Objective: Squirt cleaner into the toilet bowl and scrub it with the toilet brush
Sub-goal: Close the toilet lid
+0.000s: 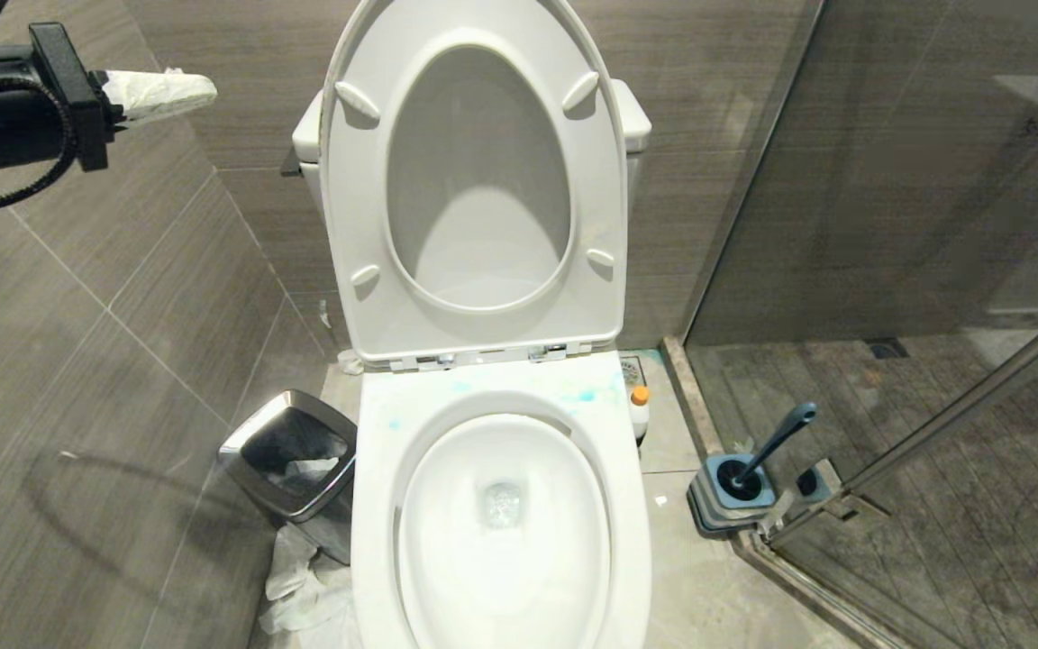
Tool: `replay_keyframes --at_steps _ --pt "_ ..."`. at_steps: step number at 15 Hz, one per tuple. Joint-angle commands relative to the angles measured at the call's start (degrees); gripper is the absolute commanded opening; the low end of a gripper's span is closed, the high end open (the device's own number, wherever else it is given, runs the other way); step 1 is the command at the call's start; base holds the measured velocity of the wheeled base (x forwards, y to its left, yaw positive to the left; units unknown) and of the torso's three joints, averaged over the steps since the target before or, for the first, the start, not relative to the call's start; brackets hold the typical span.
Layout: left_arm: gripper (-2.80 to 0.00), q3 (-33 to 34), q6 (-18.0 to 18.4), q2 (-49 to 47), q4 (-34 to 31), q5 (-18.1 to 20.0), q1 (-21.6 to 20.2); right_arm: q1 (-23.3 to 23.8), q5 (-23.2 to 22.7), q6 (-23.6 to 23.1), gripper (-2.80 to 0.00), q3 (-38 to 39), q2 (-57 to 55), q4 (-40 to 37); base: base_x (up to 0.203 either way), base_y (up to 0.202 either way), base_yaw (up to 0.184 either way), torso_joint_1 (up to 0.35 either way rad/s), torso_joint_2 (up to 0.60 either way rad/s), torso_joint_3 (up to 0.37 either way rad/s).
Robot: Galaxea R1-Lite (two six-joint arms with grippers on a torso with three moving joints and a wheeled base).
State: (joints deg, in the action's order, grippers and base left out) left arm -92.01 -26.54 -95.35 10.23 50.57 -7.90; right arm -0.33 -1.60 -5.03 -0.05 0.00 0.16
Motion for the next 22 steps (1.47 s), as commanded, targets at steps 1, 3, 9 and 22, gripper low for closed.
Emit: replay_keyframes --at_steps 1,3,9,22 --pt "-2.80 0.08 -2.47 -3.22 5.71 0.67 -0.01 -0.02 -0.07 0.02 -2.80 -0.04 -0.09 0.02 0.000 0.000 0.000 0.000 0.00 0.000" --pt "-2.80 -0.02 -3.51 -5.45 11.53 1.08 -0.01 -0.02 -0.07 0.02 -2.80 -0.04 -0.09 0.02 0.000 0.000 0.000 0.000 0.00 0.000" --pt "-2.80 -1.95 -6.35 -12.63 31.84 1.03 0.31 -0.02 -0.07 -0.06 -2.80 0.04 -0.09 0.02 0.000 0.000 0.000 0.000 0.00 0.000" --pt "-2.80 -11.37 6.63 -22.92 29.40 -23.54 9.39 -0.02 -0.07 -0.02 -2.80 -0.03 -0.09 0.02 0.000 0.000 0.000 0.000 0.00 0.000"
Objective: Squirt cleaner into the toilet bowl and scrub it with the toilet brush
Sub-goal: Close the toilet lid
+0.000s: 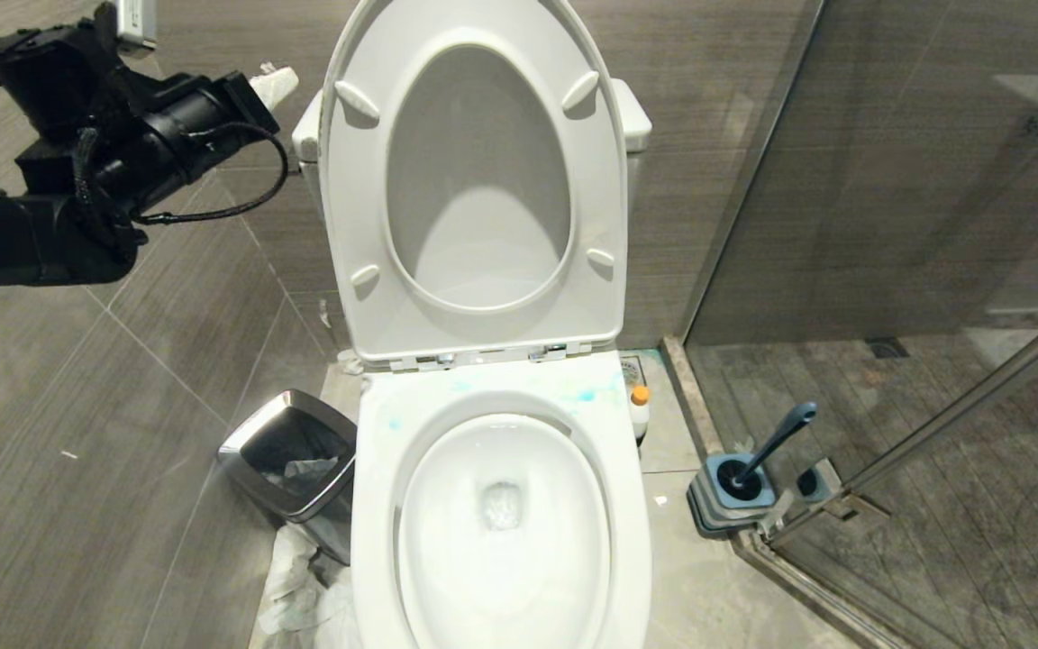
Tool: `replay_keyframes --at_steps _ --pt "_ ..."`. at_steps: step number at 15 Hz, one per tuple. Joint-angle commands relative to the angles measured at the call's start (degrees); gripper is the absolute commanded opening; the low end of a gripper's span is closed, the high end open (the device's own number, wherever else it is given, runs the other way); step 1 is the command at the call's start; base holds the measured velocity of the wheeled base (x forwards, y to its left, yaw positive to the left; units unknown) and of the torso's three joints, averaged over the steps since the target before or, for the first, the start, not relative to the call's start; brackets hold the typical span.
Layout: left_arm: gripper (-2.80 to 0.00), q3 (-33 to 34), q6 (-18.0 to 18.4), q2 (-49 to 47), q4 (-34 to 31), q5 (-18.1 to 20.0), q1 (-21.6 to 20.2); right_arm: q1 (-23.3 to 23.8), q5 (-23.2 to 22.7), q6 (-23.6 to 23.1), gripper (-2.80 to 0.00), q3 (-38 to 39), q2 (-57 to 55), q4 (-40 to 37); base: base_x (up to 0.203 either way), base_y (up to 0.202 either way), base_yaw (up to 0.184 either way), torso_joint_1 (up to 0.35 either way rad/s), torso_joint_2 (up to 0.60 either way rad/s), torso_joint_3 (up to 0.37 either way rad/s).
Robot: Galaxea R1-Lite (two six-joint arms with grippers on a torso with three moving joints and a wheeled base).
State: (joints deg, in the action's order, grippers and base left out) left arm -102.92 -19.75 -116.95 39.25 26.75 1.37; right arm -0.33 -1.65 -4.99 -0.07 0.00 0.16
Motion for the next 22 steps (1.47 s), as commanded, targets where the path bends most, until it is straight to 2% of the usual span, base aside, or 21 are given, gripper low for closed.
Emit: replay_keyframes --at_steps 1,4,7,12,16,18,20,22 --pt "-2.80 -0.78 -0.03 -1.82 -0.48 -0.55 0.24 -0.02 -0.02 -0.02 -2.80 0.05 -0.09 0.07 0.000 0.000 0.000 0.000 0.00 0.000" --pt "-2.80 -0.80 0.17 -3.10 -0.52 -1.05 1.34 -0.02 -0.02 -0.02 -2.80 -0.01 -0.09 0.02 0.000 0.000 0.000 0.000 0.00 0.000" --pt "-2.80 -1.54 0.16 -4.74 -0.32 -3.79 2.01 -0.02 -0.02 -0.02 -2.80 0.03 -0.09 0.02 0.000 0.000 0.000 0.000 0.00 0.000" --pt "-2.80 -1.39 -0.02 -5.46 -0.31 -3.86 2.85 -0.02 -0.02 -0.07 -2.80 0.07 -0.09 0.02 0.000 0.000 0.000 0.000 0.00 0.000" --pt "-2.80 0.60 -0.84 -3.97 -0.64 0.40 2.73 -0.02 -0.02 -0.02 -2.80 -0.01 -0.09 0.02 0.000 0.000 0.000 0.000 0.00 0.000" --pt "-2.80 3.52 -3.31 -1.74 -1.16 2.34 2.54 -0.02 -0.02 -0.07 -2.80 0.07 -0.09 0.02 0.000 0.000 0.000 0.000 0.00 0.000" --pt "-2.80 6.92 -5.67 1.14 -3.52 4.76 2.29 -0.02 -0.02 -0.06 -2.80 0.04 -0.09 0.02 0.000 0.000 0.000 0.000 0.00 0.000" --pt "-2.80 9.96 -6.29 4.28 -7.54 6.69 2.13 -0.02 -0.02 -0.07 -2.80 0.05 -0.09 0.02 0.000 0.000 0.000 0.000 0.00 0.000"
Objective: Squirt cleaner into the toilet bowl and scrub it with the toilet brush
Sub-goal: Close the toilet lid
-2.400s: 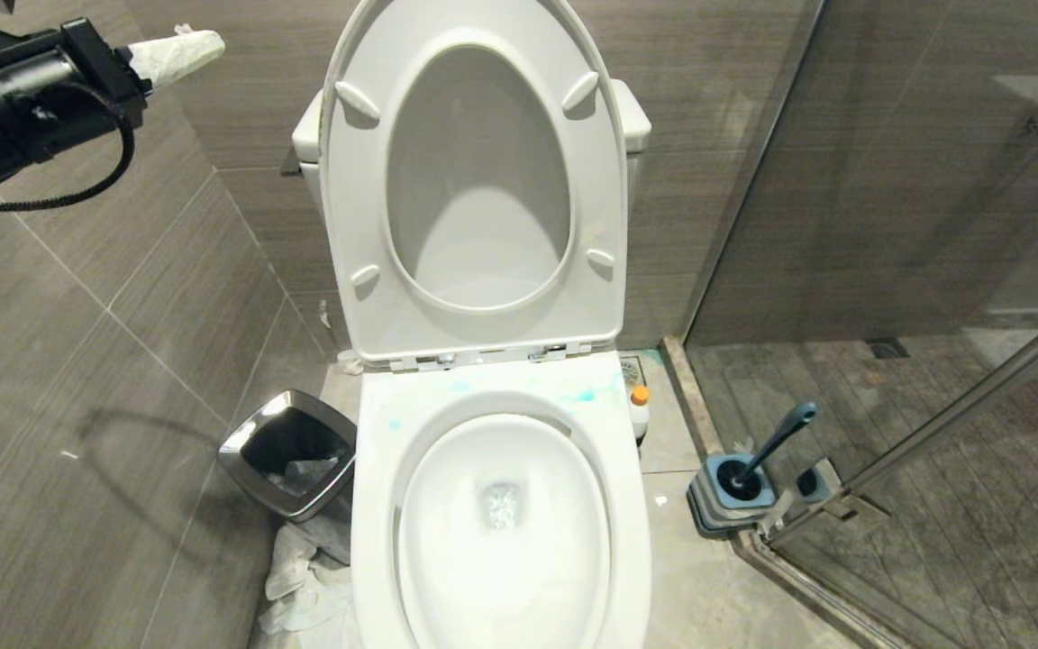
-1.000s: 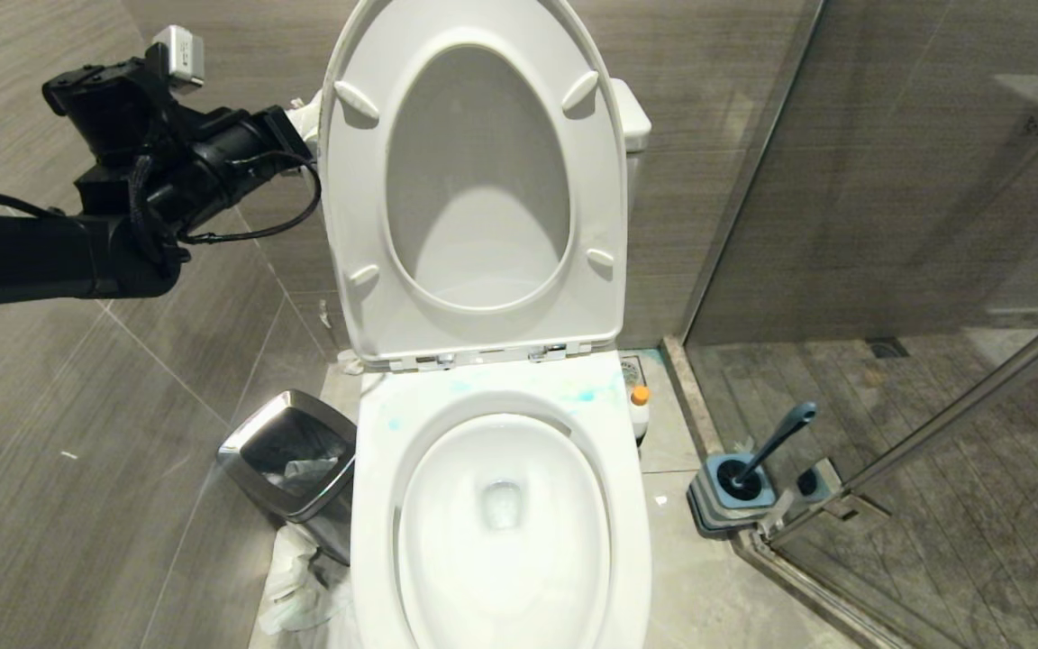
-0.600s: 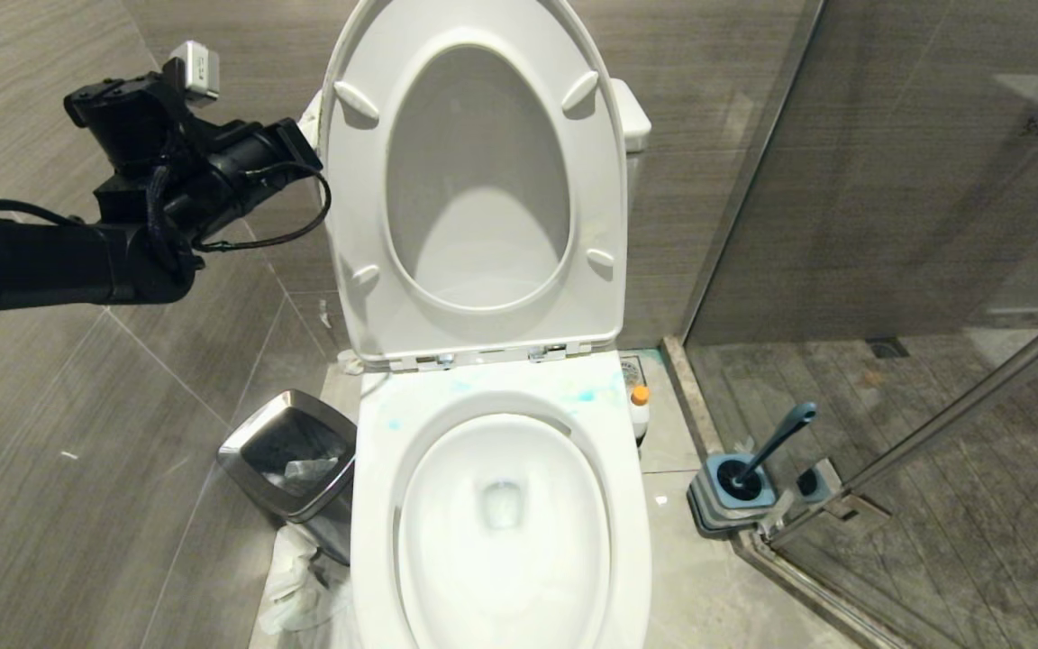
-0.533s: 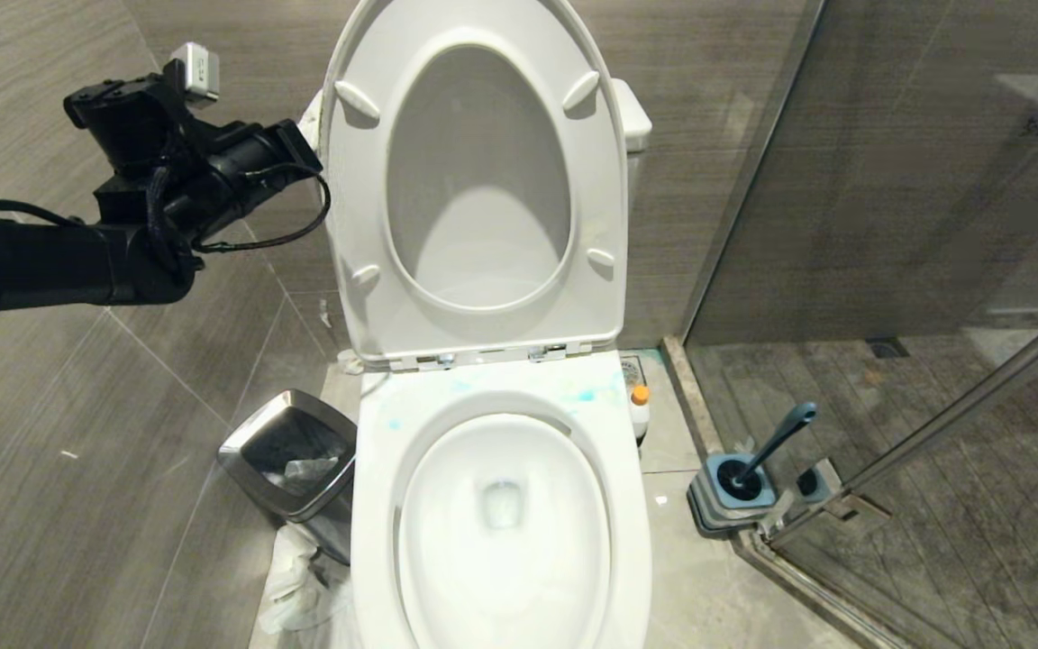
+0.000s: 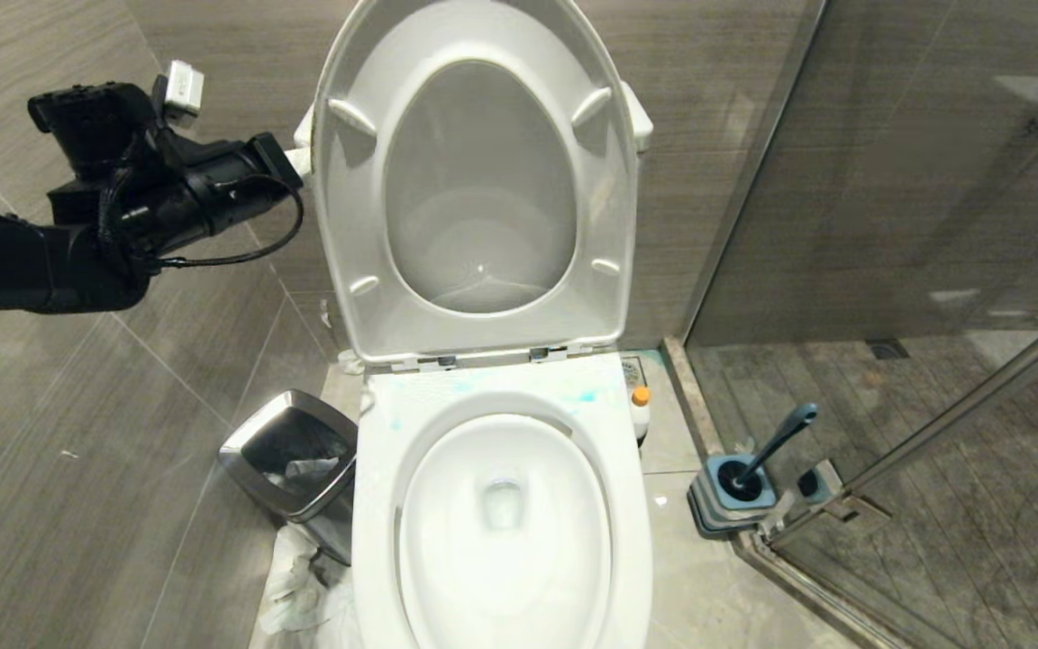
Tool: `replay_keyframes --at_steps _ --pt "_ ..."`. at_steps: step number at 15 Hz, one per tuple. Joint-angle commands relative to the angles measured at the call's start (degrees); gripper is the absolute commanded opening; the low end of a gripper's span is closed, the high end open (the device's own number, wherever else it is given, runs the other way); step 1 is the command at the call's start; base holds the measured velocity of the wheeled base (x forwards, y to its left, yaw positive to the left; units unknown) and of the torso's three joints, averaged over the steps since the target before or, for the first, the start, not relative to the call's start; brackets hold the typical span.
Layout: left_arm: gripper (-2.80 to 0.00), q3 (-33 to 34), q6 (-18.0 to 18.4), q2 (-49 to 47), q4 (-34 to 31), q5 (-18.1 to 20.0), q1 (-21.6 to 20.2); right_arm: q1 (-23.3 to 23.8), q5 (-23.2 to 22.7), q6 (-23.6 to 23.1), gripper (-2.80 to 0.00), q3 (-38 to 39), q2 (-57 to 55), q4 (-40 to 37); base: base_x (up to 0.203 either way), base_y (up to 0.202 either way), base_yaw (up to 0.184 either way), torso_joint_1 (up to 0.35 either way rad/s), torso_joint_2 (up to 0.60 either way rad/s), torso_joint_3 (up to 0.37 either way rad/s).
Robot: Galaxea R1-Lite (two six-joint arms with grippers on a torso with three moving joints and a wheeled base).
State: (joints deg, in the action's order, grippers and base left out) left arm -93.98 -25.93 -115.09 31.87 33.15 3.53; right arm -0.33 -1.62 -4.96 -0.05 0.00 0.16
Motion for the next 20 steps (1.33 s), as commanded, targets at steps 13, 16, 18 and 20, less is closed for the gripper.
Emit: replay_keyframes --at_steps 13,16,18,20 --pt "-2.80 35.35 -2.45 23.92 -6.30 0.86 -0.62 -0.02 -0.05 -0.11 -2.80 0.00 -0.09 0.04 0.000 0.000 0.000 0.000 0.00 0.000" --pt "-2.80 45.66 -1.94 28.52 -6.95 0.81 -0.34 -0.02 -0.05 -0.05 -2.80 0.05 -0.09 0.10 0.000 0.000 0.000 0.000 0.00 0.000" --pt "-2.80 52.29 -1.26 32.14 -7.40 0.78 -0.29 -0.02 -0.05 -0.05 -2.80 -0.02 -0.09 0.04 0.000 0.000 0.000 0.000 0.00 0.000" --pt "-2.80 51.42 -1.02 33.81 -9.27 0.87 -0.40 -0.02 -0.05 -0.05 -2.80 0.05 -0.09 0.02 0.000 0.000 0.000 0.000 0.00 0.000"
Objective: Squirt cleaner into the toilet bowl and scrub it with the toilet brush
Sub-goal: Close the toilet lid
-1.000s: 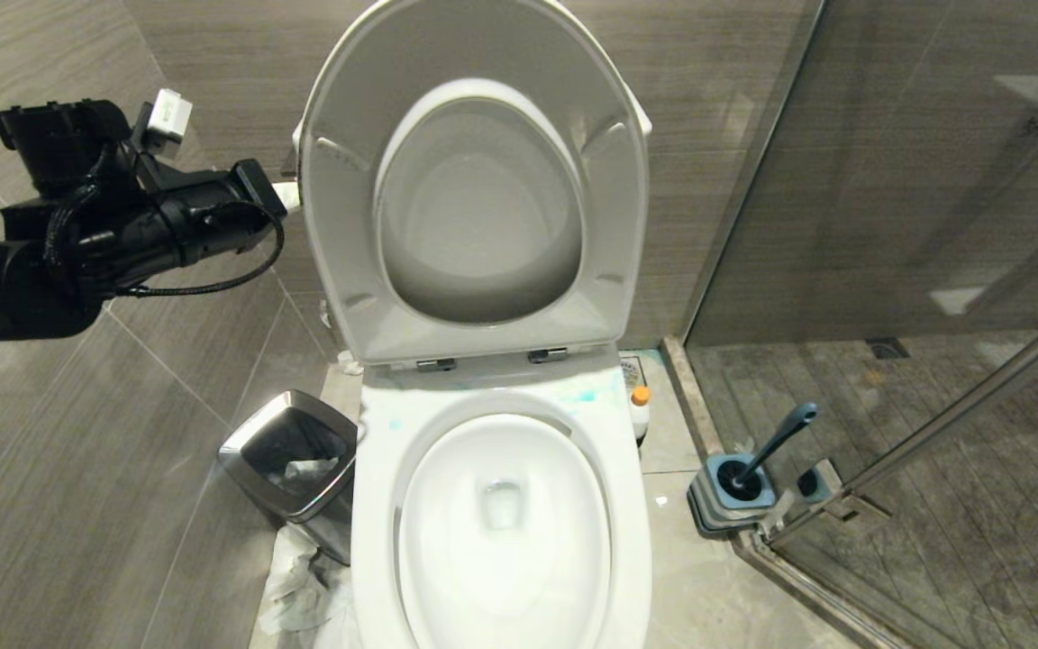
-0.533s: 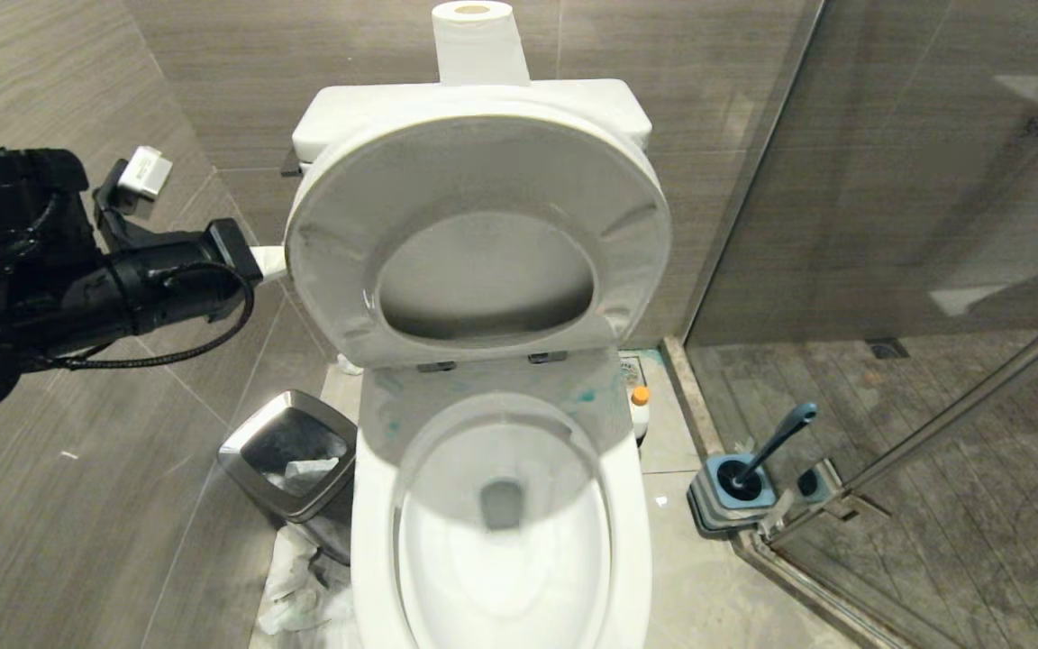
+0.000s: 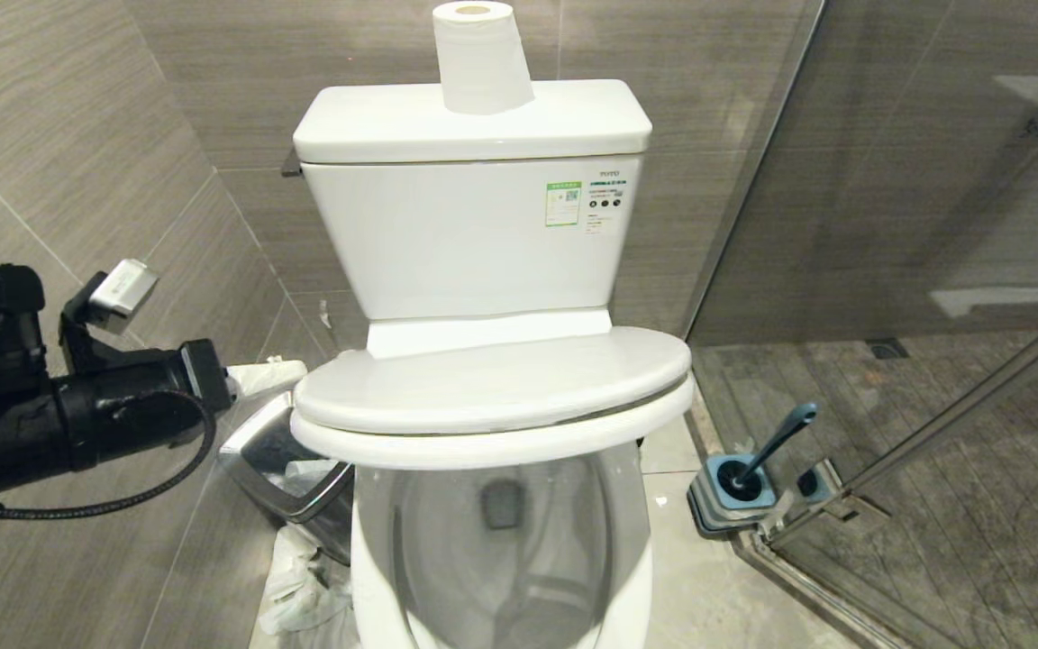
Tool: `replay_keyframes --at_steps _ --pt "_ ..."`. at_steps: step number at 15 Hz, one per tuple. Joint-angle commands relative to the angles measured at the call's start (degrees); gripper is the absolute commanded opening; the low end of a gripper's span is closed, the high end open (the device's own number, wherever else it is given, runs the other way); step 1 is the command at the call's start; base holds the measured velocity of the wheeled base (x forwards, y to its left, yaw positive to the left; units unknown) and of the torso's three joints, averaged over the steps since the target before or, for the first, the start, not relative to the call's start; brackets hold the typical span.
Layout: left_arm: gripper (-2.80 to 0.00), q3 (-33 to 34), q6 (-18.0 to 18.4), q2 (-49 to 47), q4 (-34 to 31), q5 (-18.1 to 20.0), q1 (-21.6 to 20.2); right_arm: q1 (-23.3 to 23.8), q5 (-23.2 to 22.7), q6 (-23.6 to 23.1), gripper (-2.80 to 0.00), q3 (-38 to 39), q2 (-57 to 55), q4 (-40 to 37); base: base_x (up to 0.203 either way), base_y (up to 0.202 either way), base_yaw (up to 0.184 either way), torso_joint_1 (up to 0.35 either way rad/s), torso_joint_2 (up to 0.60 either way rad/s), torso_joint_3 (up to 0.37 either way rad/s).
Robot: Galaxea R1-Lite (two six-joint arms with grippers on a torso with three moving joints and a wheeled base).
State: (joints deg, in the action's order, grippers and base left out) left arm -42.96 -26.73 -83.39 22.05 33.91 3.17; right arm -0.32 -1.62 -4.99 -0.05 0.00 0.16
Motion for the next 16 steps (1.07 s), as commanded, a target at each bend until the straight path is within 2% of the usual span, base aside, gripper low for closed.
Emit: replay_keyframes --at_steps 1,4,5,8,12,16 --pt "-2.80 -2.61 0.00 2.45 -1.06 0.25 0.10 -0.03 -0.05 -0.04 -2.80 0.03 -0.09 0.02 0.000 0.000 0.000 0.000 0.00 0.000" --pt "-2.80 -12.68 0.68 3.34 -11.14 0.32 0.76 -0.03 -0.05 -0.02 -2.80 -0.02 -0.09 0.04 0.000 0.000 0.000 0.000 0.00 0.000" --pt "-2.80 -14.78 2.97 3.35 -13.68 -0.03 0.27 -0.03 -0.05 -0.08 -2.80 0.02 -0.09 0.02 0.000 0.000 0.000 0.000 0.00 0.000" --pt "-2.80 -15.41 10.43 3.39 -15.33 -0.31 -1.49 -0.03 -0.05 -0.02 -2.80 0.04 -0.09 0.02 0.000 0.000 0.000 0.000 0.00 0.000" --pt "-2.80 -15.49 10.72 3.76 -18.18 -0.51 -1.50 -0.03 -0.05 -0.02 -2.80 -0.04 -0.09 0.02 0.000 0.000 0.000 0.000 0.00 0.000" --pt "-2.80 -15.49 10.64 3.67 -18.27 -2.27 -1.15 -0.03 -0.05 -0.04 -2.80 -0.03 -0.09 0.02 0.000 0.000 0.000 0.003 0.00 0.048"
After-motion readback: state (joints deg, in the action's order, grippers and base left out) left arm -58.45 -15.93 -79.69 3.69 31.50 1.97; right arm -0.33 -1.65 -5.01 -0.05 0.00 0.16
